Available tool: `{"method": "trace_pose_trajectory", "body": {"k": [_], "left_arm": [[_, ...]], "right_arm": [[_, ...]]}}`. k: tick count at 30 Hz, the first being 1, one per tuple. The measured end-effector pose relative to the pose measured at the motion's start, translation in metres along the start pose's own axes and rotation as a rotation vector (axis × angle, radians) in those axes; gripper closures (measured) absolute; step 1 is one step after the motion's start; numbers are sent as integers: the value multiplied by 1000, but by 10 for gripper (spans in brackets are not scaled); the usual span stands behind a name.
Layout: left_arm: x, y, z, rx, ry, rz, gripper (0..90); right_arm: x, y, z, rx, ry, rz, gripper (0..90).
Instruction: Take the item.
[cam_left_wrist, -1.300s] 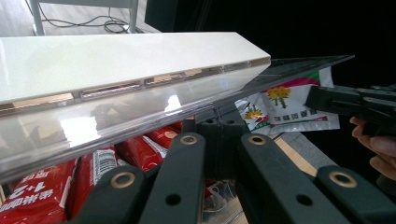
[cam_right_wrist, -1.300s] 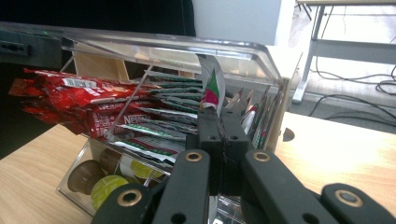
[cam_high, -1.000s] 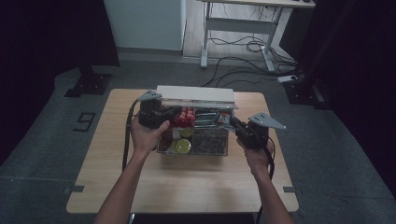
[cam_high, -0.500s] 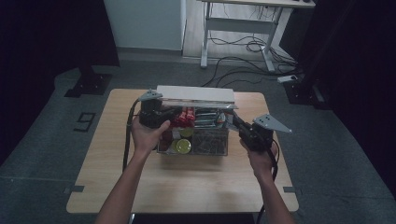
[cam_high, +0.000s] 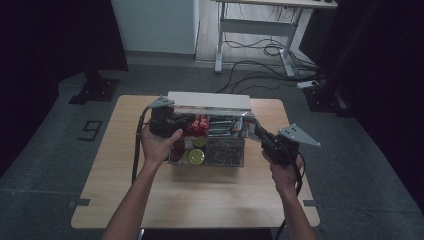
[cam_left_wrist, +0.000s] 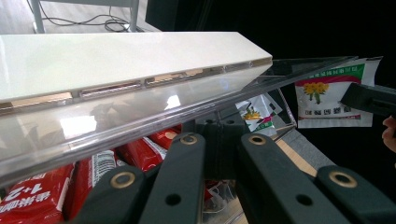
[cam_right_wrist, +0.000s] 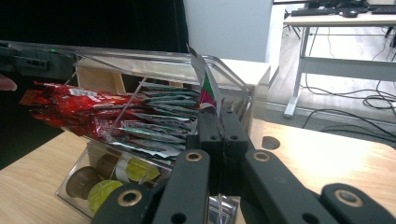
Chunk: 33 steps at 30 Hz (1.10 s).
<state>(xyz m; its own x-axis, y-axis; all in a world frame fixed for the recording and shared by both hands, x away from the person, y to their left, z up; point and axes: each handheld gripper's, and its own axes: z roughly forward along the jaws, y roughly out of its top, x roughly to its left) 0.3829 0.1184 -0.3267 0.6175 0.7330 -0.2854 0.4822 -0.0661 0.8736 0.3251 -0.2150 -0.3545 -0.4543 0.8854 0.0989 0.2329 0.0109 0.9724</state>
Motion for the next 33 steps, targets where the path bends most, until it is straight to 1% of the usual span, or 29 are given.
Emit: {"method": "trace_pose_trajectory", "body": {"k": [7, 15, 23, 33], "left_arm": [[0, -1, 0, 1, 0, -1, 900], [0, -1, 0, -1, -3, -3, 900], [0, -2, 0, -3, -2, -2, 900], [0, -2, -1, -2, -2, -2, 900]], "right_arm": [[-7, -5, -7, -12, -2, 26, 895], [-13, -10, -14, -17, -10, 37, 895], [-20, -19, -19, -10, -26, 34, 894], [-30, -32, -21, 8, -42, 56, 894]]}}
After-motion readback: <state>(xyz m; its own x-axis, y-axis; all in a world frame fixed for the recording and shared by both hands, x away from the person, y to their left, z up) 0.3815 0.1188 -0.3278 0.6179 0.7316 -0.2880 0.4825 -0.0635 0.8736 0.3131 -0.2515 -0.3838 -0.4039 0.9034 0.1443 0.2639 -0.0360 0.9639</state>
